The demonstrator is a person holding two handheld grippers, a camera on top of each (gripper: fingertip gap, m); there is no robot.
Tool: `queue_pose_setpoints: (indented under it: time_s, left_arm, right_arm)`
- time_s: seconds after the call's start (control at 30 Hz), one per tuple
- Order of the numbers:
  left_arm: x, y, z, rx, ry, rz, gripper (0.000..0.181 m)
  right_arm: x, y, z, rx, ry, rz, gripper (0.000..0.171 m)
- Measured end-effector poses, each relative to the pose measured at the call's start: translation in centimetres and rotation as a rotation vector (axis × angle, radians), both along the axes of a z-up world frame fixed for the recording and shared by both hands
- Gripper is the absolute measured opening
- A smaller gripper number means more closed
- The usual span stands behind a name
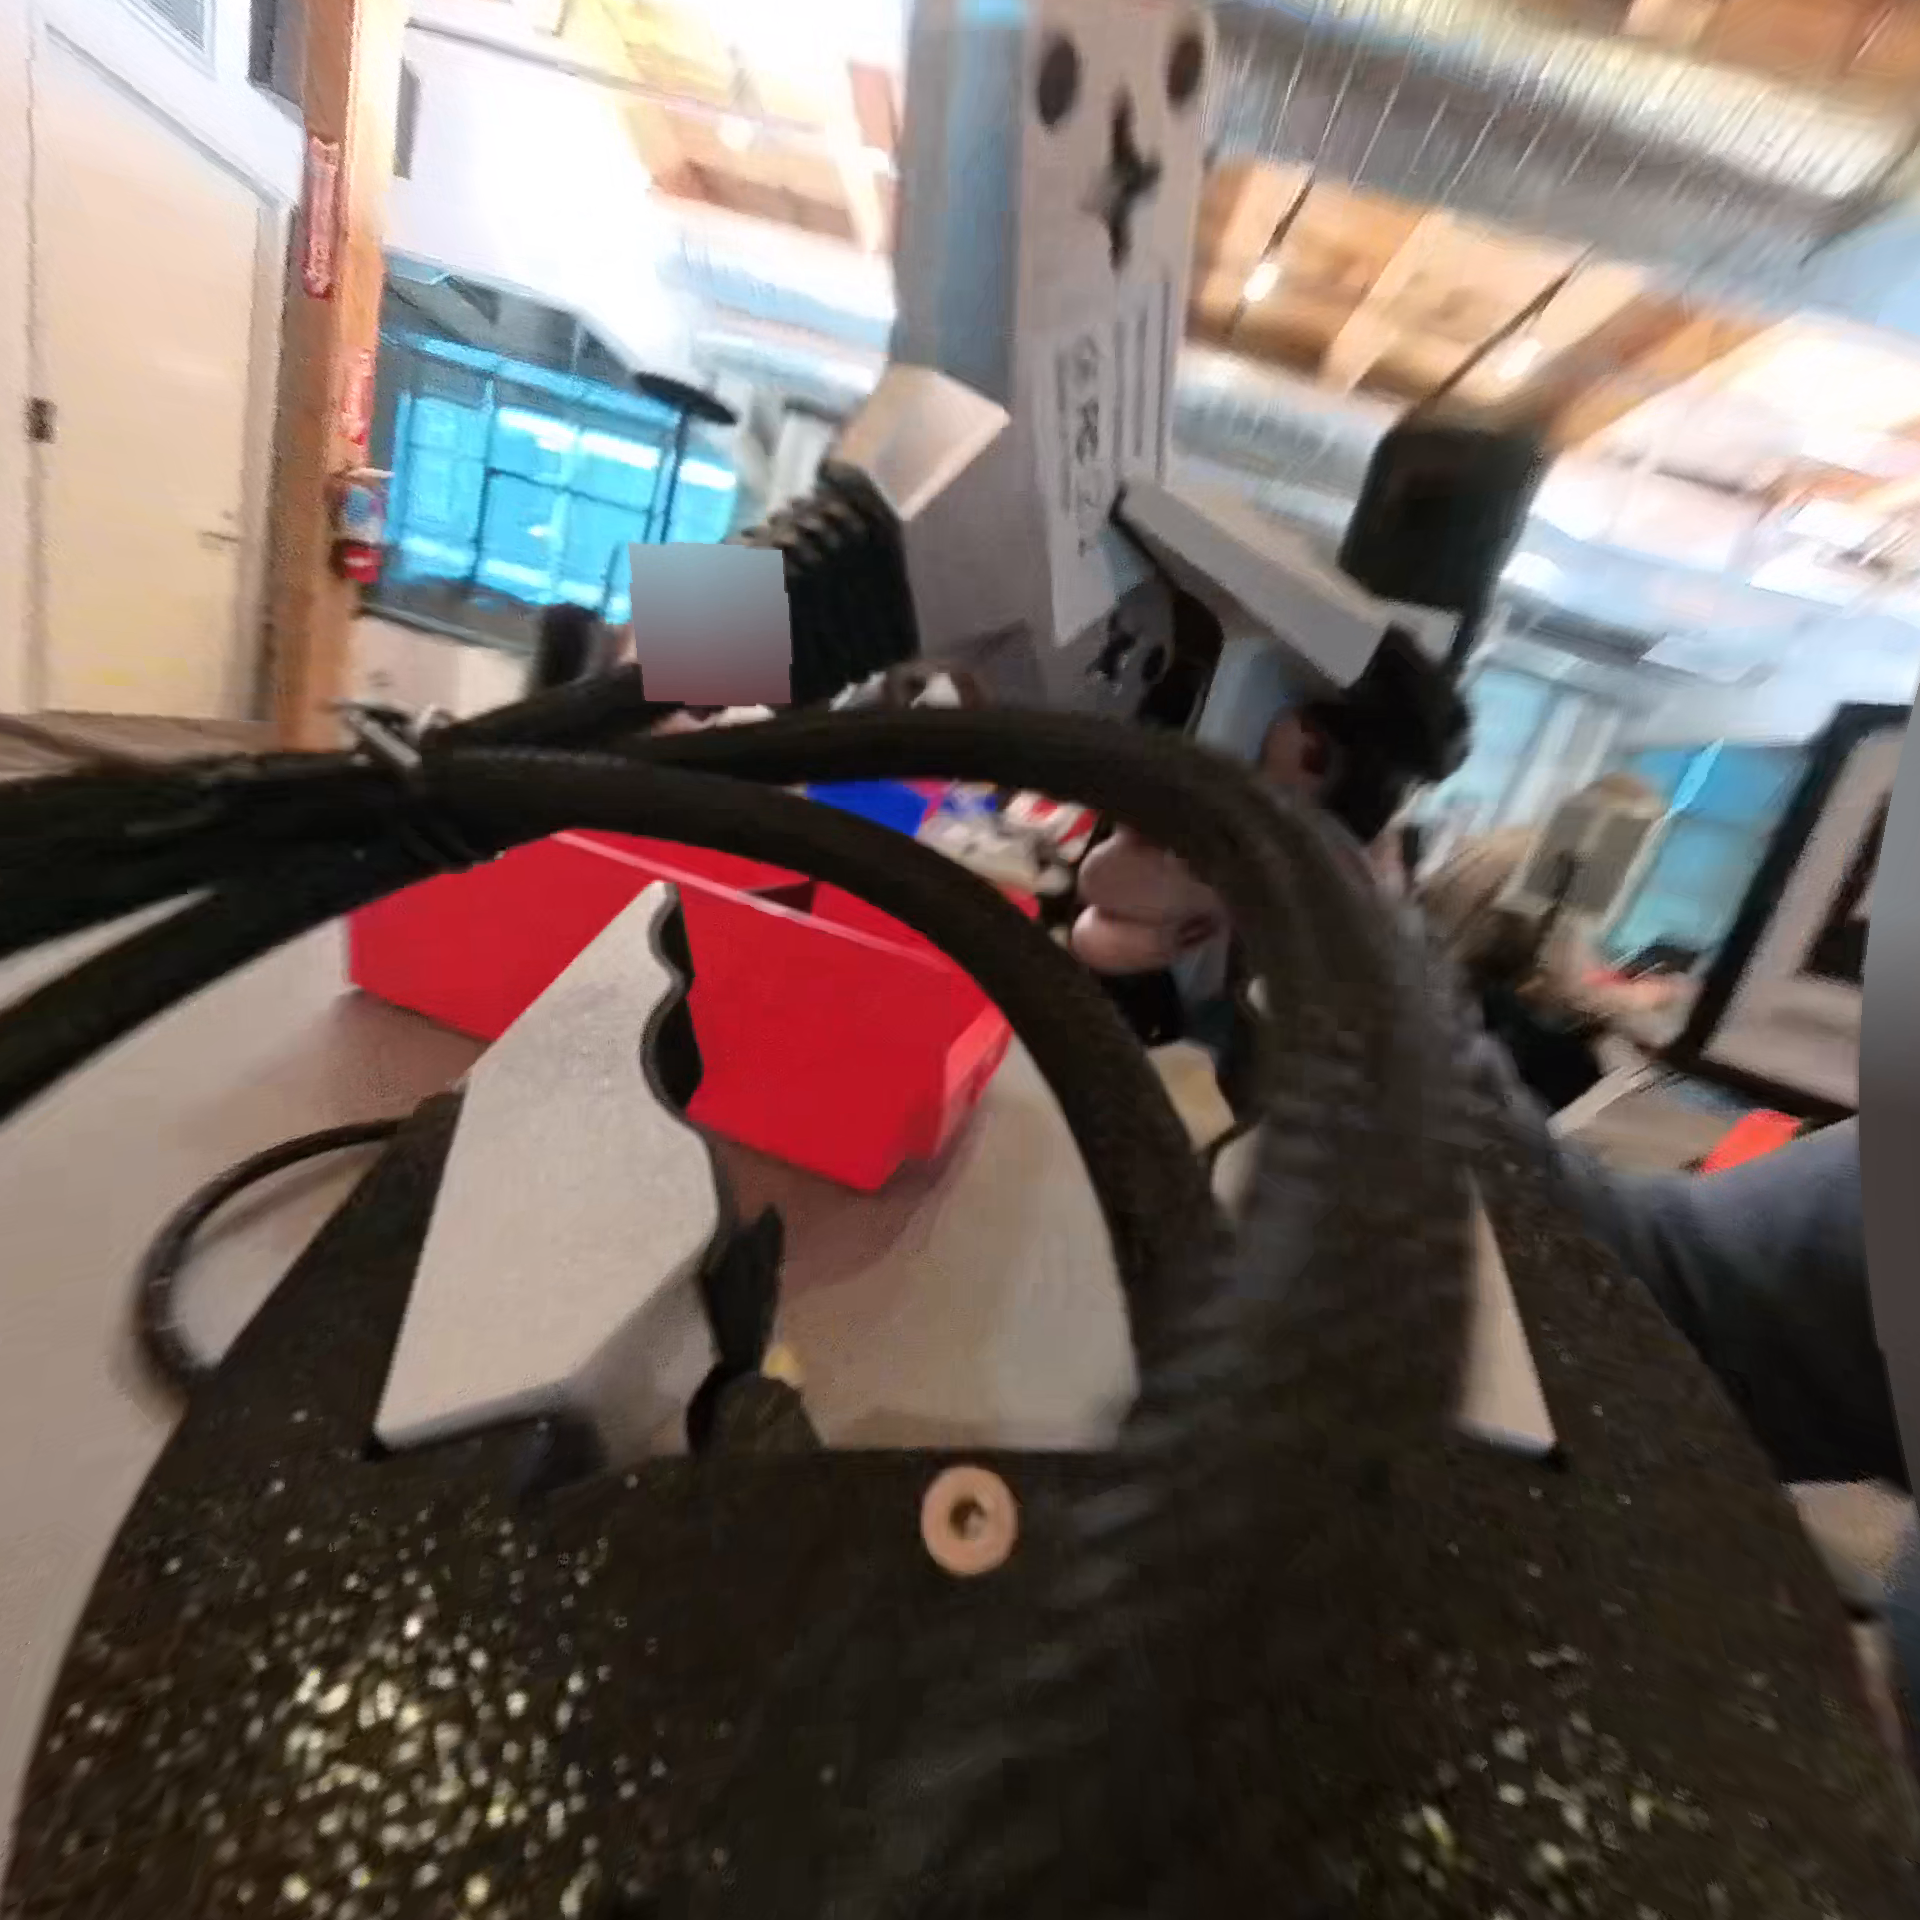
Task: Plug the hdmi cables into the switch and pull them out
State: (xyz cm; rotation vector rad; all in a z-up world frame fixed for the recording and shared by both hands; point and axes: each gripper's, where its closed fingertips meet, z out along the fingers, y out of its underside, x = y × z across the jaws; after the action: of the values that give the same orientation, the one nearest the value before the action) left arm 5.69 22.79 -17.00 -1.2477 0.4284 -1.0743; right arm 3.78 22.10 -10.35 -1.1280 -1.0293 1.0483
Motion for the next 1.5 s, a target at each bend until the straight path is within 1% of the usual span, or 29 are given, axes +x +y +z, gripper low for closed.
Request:
queue_pose_setpoints:
  time_s: [0.03, 0.1, 0.2, 0.4, 0.47, 0.53, 0.6, 0.67, 0.73, 0.8, 0.83, 0.93, 1.03, 1.07, 1.13, 1.2, 1.27, 1.37, 1.5]
  left_arm:
    - [-0.4, -0.1, 0.7, 0.001, -0.079, -0.034, 0.102]
    - [-1.7, 0.0, 2.2, 0.025, -0.222, -0.062, 0.089]
    - [-2.9, -0.7, 3.7, 0.049, -0.358, -0.162, 0.077]
    - [-2.9, -2.8, 4.9, 0.136, -0.386, -0.292, 0.055]
    - [-2.9, -3.1, 5.1, 0.161, -0.371, -0.291, 0.043]
    - [-3.0, -3.1, 5.2, 0.172, -0.349, -0.289, 0.035]
    - [-3.2, -2.9, 4.9, 0.185, -0.307, -0.268, 0.020]
    - [-3.4, -2.9, 4.6, 0.202, -0.254, -0.255, 0.020]
    - [-3.6, -2.8, 4.4, 0.225, -0.171, -0.202, 0.019]
    - [-4.8, -2.1, 4.3, 0.267, -0.071, -0.072, 0.019]
    - [-5.5, -1.8, 4.1, 0.282, -0.014, -0.016, 0.019]
    - [-7.3, -1.0, 2.7, 0.330, 0.199, 0.154, 0.019]
    - [-8.1, -1.2, 0.6, 0.389, 0.415, 0.253, 0.019]
    - [-8.4, -1.3, -0.1, 0.421, 0.487, 0.295, 0.019]
    - [-9.0, -1.6, -1.4, 0.503, 0.639, 0.389, 0.020]
    - [-9.3, -2.1, -2.6, 0.608, 0.813, 0.457, 0.019]
    - [-9.5, -2.8, -3.3, 0.710, 0.929, 0.510, 0.020]
    - [-9.7, -3.9, -4.2, 0.800, 1.020, 0.519, 0.019]
    - [-9.4, -4.7, -4.8, 0.864, 1.063, 0.494, 0.019]
  right_arm:
    - [0.0, 0.0, 0.0, -0.010, 0.004, 0.007, 0.017]
    - [0.0, -0.2, 0.0, -0.051, 0.022, 0.046, 0.017]
    - [-0.3, -0.4, -0.4, -0.122, 0.034, 0.110, 0.017]
    - [-0.7, -1.3, -1.3, -0.254, 0.054, 0.278, 0.017]
    - [-1.0, -1.7, -1.7, -0.272, 0.045, 0.316, 0.017]
    - [-1.1, -2.0, -2.0, -0.271, 0.029, 0.341, 0.017]
    - [-1.2, -2.4, -2.4, -0.244, -0.005, 0.348, 0.018]
    - [-1.4, -2.5, -2.8, -0.222, -0.037, 0.334, 0.018]
    - [-1.6, -2.3, -3.2, -0.216, -0.066, 0.307, 0.020]
    - [-1.1, -1.6, -2.9, -0.237, -0.071, 0.274, 0.046]
    - [-0.7, -0.9, -3.0, -0.254, -0.095, 0.243, 0.052]
    - [0.3, 0.5, -4.7, -0.218, -0.235, 0.140, 0.046]
    - [0.0, 1.0, -7.9, -0.077, -0.453, 0.041, 0.035]
    - [-0.3, 1.2, -9.3, -0.010, -0.529, 0.003, 0.030]
    - [-1.2, 1.6, -12.7, 0.116, -0.701, -0.050, 0.027]
    - [-1.8, 2.2, -16.3, 0.230, -0.858, -0.088, 0.027]
    - [-2.2, 2.8, -19.0, 0.339, -0.967, -0.112, 0.028]
    - [-2.6, 3.6, -20.8, 0.472, -1.032, -0.144, 0.029]
    - [-2.9, 4.7, -21.0, 0.616, -1.050, -0.205, 0.023]
